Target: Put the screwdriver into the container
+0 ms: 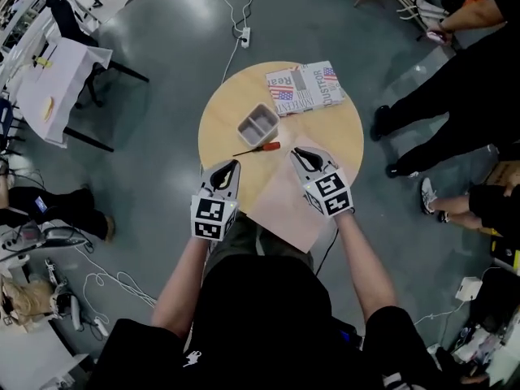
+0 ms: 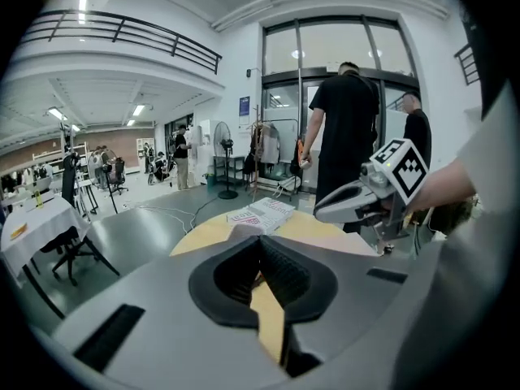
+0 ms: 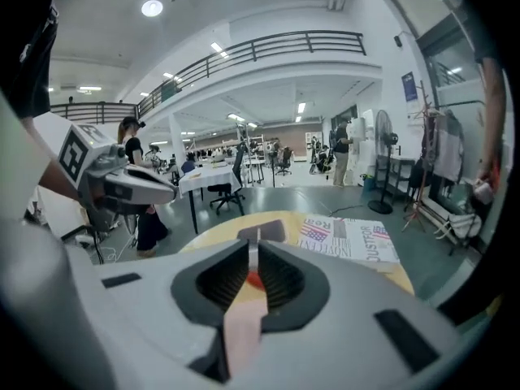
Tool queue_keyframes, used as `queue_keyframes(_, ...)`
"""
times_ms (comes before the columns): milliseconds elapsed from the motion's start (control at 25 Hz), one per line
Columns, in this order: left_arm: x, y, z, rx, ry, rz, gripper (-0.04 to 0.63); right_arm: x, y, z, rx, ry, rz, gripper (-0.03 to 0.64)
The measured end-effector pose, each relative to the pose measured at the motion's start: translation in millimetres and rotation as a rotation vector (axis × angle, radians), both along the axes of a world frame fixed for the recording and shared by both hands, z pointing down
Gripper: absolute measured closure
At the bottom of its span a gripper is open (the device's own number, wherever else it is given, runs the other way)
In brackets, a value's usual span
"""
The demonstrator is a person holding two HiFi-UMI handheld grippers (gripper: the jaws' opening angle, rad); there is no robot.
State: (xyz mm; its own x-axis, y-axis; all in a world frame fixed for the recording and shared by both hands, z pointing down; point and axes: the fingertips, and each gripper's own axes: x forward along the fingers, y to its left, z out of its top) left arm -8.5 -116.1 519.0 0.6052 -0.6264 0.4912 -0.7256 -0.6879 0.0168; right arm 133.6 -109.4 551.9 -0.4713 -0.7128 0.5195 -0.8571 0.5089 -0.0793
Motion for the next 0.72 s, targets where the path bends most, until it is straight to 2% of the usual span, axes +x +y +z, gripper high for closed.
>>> queue_keyframes(240, 2, -3, 14, -0.013, -0.010, 0.008, 0.591, -9, -11, 28, -0.037, 0.097, -0.072, 0.516)
queue_keyframes(720, -9, -12, 35, -0.033, 0.013, -0.045, 0.591, -25, -21, 74, -0.130, 0.262, -0.253, 0.377)
